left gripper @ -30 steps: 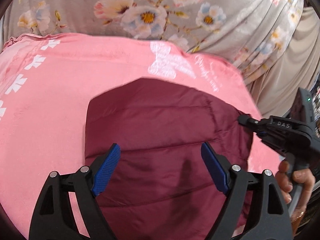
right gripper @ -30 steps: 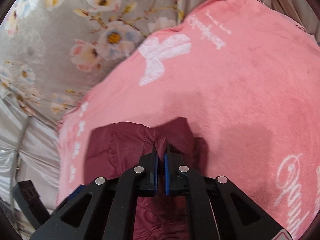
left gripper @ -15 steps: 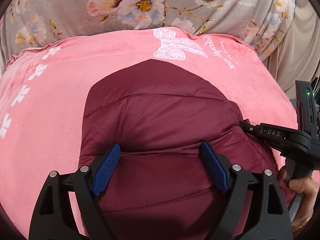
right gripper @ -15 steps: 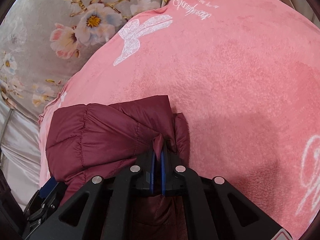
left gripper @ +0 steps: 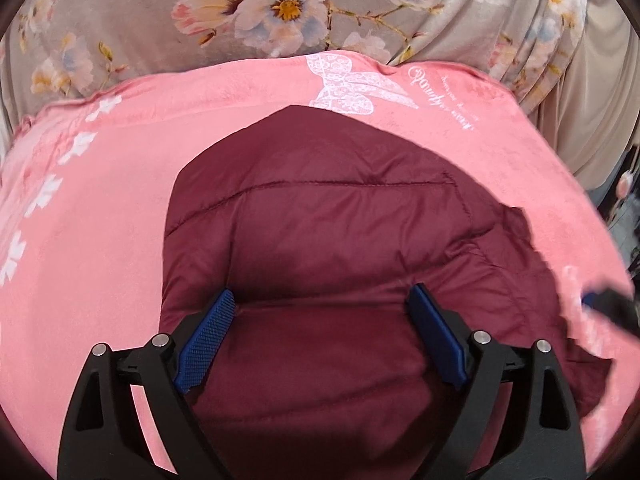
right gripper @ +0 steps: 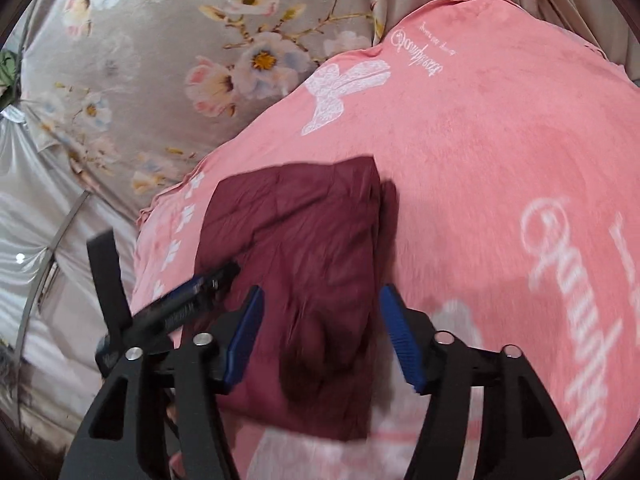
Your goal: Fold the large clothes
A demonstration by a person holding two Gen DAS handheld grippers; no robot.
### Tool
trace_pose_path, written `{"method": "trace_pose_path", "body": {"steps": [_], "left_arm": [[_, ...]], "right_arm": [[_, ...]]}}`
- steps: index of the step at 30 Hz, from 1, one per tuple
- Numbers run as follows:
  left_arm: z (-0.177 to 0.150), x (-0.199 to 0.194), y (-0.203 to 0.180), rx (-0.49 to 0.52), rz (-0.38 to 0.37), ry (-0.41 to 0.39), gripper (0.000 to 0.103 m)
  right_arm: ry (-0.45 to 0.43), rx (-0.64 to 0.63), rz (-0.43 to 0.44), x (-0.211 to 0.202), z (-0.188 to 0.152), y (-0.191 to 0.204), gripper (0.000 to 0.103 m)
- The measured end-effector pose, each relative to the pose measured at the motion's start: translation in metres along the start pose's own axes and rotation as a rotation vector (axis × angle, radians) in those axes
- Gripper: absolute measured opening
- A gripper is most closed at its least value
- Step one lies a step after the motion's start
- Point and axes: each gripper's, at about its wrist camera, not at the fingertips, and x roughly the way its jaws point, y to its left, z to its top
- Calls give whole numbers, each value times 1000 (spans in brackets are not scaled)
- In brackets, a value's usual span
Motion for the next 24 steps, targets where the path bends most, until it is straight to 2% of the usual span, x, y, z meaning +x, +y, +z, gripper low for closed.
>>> {"method": "trace_pose_path", "body": {"steps": [3, 5, 6, 7, 9, 13, 15, 24], "left_arm": [[-4, -15, 0, -10, -23, 8, 86], [-8, -25, -1, -11, -34, 16, 86], [-11, -29, -2, -12, -39, 21, 86], [-15, -33, -3, -9, -39, 26, 86], [-23, -39, -4, 4, -30, 34, 86], [-31, -37, 1, 14, 7, 54, 88], [-35, -33, 3, 13, 19, 59, 88], [-45, -24, -3, 58, 52, 66, 91]], "right_arm": [[4, 9, 25, 0, -16, 5, 62], [21, 1, -5, 7, -24, 8, 48], [36, 5, -13, 10, -28, 8, 28], [39, 13, -12, 10, -30, 7, 16], [6, 20, 0, -3, -36, 7, 8], [-9, 18, -30, -16, -48, 5, 5], [23, 33, -80, -5, -55, -1, 4], [113, 83, -172, 36, -69, -17, 4]]}}
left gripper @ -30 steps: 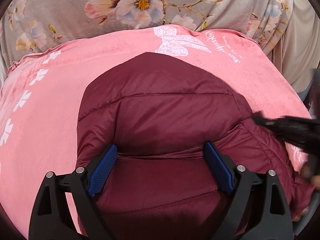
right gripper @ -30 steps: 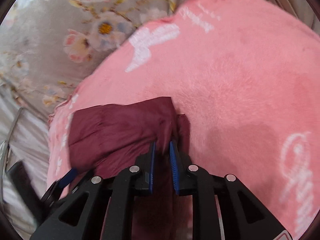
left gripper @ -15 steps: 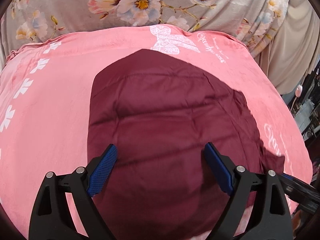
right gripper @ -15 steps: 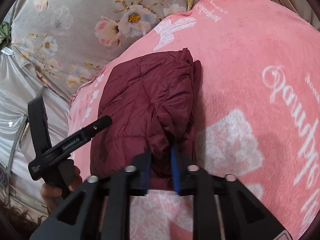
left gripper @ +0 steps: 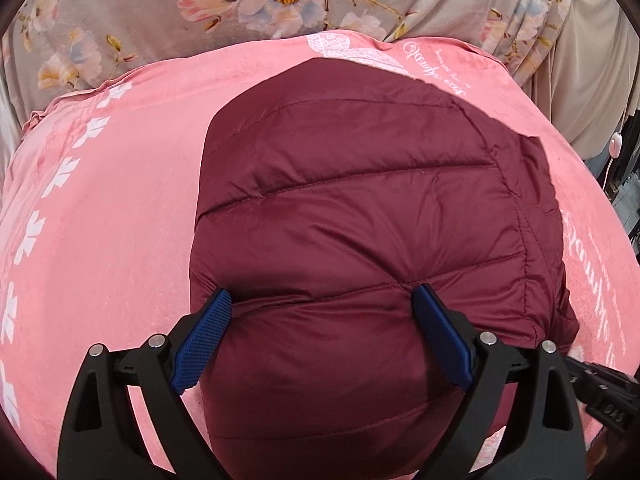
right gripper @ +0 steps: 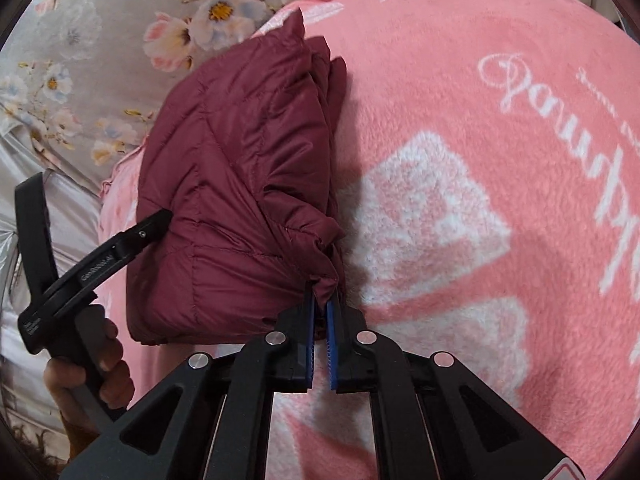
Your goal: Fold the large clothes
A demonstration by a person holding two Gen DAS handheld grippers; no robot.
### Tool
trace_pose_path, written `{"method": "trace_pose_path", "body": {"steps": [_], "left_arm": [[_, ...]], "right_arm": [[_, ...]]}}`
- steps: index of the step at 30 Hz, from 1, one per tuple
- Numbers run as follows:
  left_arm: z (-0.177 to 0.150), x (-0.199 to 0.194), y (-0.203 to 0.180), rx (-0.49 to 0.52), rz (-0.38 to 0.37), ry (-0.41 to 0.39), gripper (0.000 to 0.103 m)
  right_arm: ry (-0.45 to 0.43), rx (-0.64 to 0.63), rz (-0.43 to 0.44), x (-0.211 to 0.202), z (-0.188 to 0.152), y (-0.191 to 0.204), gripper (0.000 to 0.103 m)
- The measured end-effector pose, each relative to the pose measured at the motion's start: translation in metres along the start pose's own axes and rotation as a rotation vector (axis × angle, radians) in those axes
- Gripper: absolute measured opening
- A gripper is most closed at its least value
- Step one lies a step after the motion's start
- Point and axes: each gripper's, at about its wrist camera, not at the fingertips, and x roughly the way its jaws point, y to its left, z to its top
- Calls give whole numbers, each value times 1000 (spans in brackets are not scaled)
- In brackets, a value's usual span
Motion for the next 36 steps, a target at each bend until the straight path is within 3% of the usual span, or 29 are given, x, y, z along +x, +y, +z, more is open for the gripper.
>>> {"method": "trace_pose_path", "body": {"steps": [10, 12, 13, 21, 25, 29, 36], "left_arm": [[-3, 11, -3, 2, 13, 19, 91], [-3, 12, -4, 2, 17, 20, 91], [-3, 12, -4, 2, 19, 22, 91], [3, 2, -1, -19, 6, 47, 91], [11, -7, 2, -60, -13, 52, 90], [24, -15, 4, -77, 13, 20, 92], [33, 0, 0, -83, 31, 40, 92]], "right_arm": [[16, -77, -88, 5, 3, 17, 3], [46, -101, -125, -3, 7, 24, 10], [47, -108, -149, -9, 9, 26, 24], [-155, -263, -250, -79, 30, 74, 27], [-199, -352, -291, -57, 47, 108, 27], [-180, -352, -272, -29, 66, 119, 27], [-132, -324, -301, 15, 78, 106, 27]]}}
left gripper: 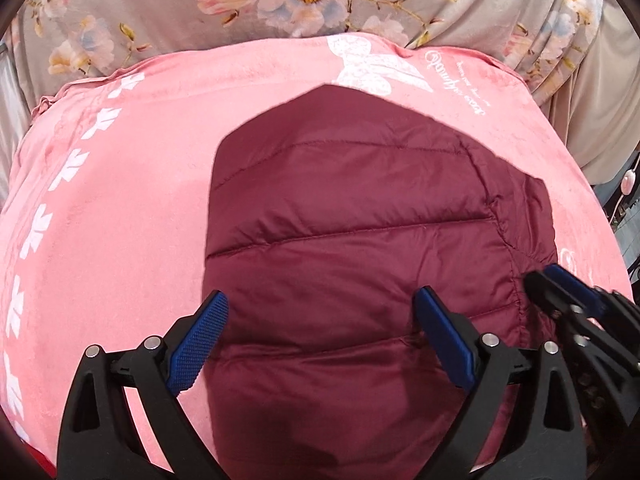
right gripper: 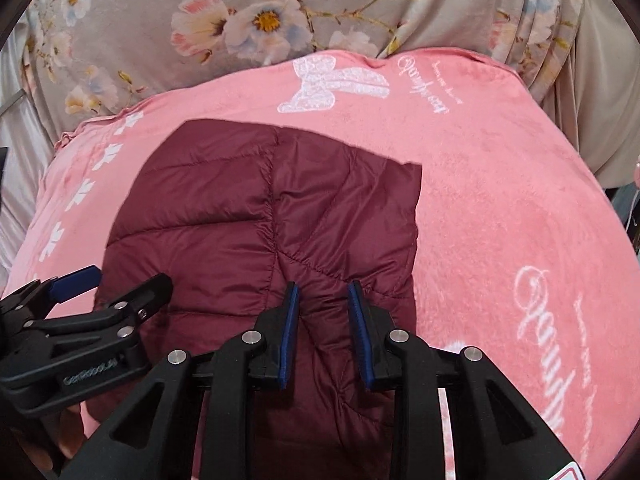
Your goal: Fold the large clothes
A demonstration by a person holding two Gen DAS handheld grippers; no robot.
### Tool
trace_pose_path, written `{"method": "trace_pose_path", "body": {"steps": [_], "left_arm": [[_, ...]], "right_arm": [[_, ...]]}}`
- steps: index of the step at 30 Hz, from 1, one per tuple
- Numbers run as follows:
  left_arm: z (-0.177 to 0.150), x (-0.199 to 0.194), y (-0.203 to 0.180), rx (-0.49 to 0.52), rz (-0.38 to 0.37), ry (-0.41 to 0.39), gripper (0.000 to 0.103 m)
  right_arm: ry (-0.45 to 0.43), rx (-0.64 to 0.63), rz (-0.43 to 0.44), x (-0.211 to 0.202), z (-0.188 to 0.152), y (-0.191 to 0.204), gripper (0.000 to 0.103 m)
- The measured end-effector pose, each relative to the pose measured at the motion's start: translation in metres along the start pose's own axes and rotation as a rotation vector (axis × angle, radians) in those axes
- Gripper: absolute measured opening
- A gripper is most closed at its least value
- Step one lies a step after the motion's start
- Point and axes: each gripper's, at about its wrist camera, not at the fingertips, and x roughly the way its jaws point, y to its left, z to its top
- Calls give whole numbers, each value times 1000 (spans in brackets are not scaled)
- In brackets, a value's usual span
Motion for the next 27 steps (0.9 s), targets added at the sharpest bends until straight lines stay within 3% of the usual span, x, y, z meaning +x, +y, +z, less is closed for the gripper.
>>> {"method": "trace_pose_path", "body": {"steps": [7, 27], "left_arm": [[-4, 15, -1, 15, 24, 9, 98], [-11, 34, -10, 59, 89, -11, 98]], "right_arm": [[18, 2, 3, 21, -9, 0, 27], [-16, 9, -7, 32, -21, -2, 27]]}}
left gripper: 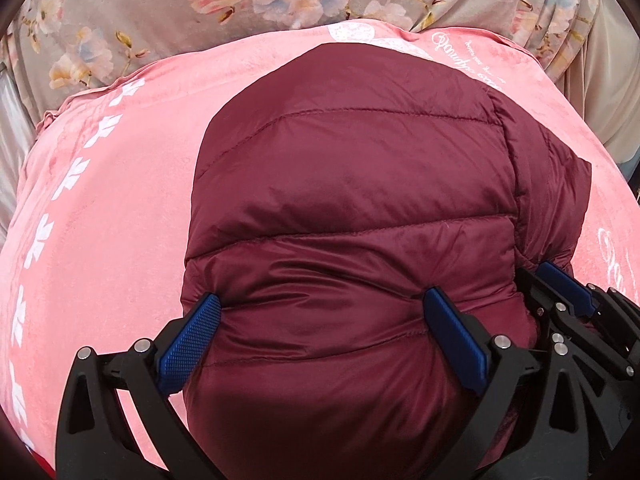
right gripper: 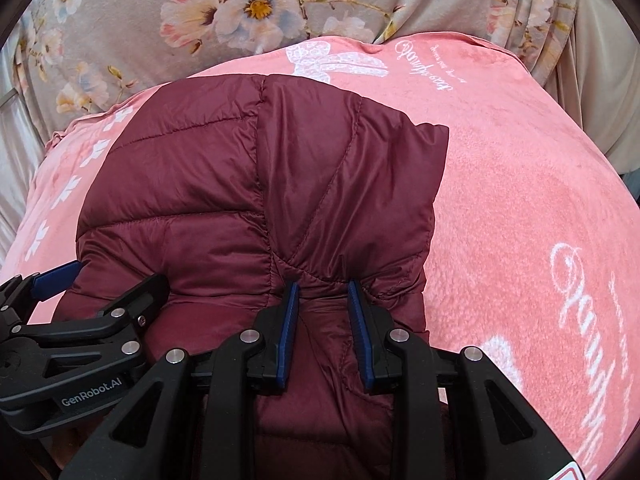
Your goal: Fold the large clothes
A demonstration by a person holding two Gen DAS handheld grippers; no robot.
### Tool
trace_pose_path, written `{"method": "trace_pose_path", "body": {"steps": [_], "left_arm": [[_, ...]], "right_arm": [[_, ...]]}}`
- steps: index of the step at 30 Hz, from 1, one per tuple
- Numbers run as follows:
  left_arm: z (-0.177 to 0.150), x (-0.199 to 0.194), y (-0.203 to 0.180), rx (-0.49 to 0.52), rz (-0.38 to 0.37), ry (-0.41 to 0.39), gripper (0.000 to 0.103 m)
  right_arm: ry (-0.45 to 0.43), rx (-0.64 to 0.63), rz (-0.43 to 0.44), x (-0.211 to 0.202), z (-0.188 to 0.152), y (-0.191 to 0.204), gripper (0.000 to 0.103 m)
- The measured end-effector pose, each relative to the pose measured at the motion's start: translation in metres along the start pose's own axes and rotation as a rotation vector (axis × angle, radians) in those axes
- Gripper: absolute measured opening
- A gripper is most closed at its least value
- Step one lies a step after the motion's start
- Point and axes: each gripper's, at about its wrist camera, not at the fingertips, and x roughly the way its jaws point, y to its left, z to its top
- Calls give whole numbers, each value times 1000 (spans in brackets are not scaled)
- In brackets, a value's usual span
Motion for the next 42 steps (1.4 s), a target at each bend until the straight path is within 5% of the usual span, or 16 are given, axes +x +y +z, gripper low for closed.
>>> {"method": "trace_pose_path", "body": {"steps": [6, 8, 10, 16, 24, 36, 42], "left_arm": [[0, -1, 0, -6, 1, 5, 98], [3, -5, 5, -26, -20, 18, 98], [4, -10, 12, -55, -42, 34, 98], [6, -20, 32, -141, -116, 87, 98], [-7, -19, 78, -287, -255, 167, 98], [-30, 21, 98, -413, -606, 278, 98], [-30, 20, 90, -386, -616, 277, 98]], "right_arm": [[5, 24, 32, -12, 2, -4, 29], [-16, 65, 69, -25, 5, -13, 38], [-38, 117, 98, -38, 8, -25, 59], [-14, 233, 142, -46, 11, -57, 74], [144, 393, 285, -8, -8, -73, 76], [199, 468, 435, 13, -17, -71, 87], [216, 462, 497, 23, -13, -65, 87]]}}
